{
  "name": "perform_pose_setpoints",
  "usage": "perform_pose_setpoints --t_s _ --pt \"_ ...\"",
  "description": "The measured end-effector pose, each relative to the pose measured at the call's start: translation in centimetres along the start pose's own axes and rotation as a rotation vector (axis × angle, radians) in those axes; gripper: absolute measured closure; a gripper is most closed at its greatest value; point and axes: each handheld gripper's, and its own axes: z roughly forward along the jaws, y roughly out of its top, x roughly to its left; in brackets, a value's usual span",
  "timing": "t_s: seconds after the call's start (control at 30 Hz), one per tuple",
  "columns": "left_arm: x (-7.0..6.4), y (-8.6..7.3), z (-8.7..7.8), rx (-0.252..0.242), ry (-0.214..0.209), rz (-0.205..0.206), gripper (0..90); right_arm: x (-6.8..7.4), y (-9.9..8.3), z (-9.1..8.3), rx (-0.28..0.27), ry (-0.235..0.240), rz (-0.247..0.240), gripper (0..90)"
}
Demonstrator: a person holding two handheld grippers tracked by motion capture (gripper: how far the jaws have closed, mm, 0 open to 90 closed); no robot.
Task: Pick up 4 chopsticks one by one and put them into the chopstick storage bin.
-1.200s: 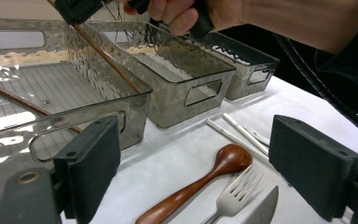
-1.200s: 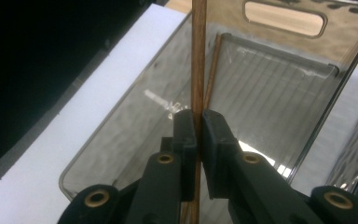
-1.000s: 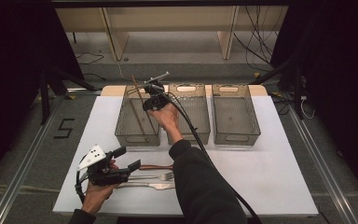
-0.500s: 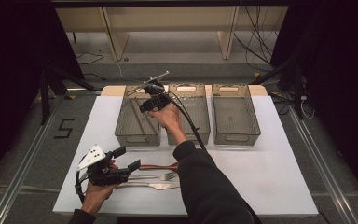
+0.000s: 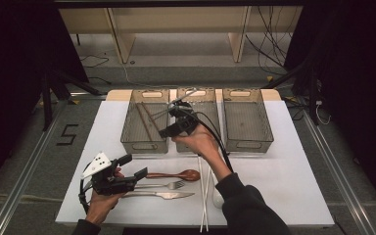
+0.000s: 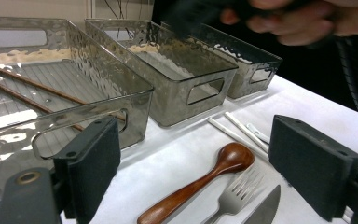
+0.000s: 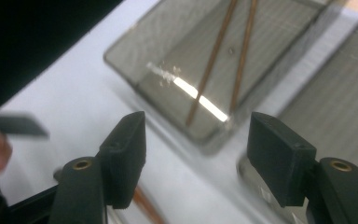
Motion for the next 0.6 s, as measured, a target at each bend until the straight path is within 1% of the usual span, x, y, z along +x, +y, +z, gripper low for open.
perform_pose_setpoints --t_s 0.13,0.2,0.3,0.4,0.53,0.6 --pt "0.0 0.0 0.0 0.002 0.000 0.001 16.5 0.3 -2.8 -1.0 0.031 -0.012 -0.015 35.8" --pt "0.0 0.0 0.0 0.001 0.001 0.002 16.5 0.4 -4.3 -1.3 0.058 -0.025 -0.033 34.8" --pt "0.0 0.0 0.0 0.002 0.003 0.000 16.4 0.3 -6.2 -1.7 0.074 -0.036 -0.031 33.9" --pt "0.0 0.0 0.0 0.003 0.003 0.002 16.4 0.3 -7.8 -2.0 0.096 -0.043 -0.026 32.7" --pt "0.0 0.0 0.0 0.005 0.004 0.002 16.5 0.2 -9.5 -2.2 0.126 -0.062 -0.034 32.0" --pt "0.0 0.0 0.0 0.004 0.004 0.002 16.5 0.2 -10.2 -2.2 0.144 -0.082 -0.040 32.0"
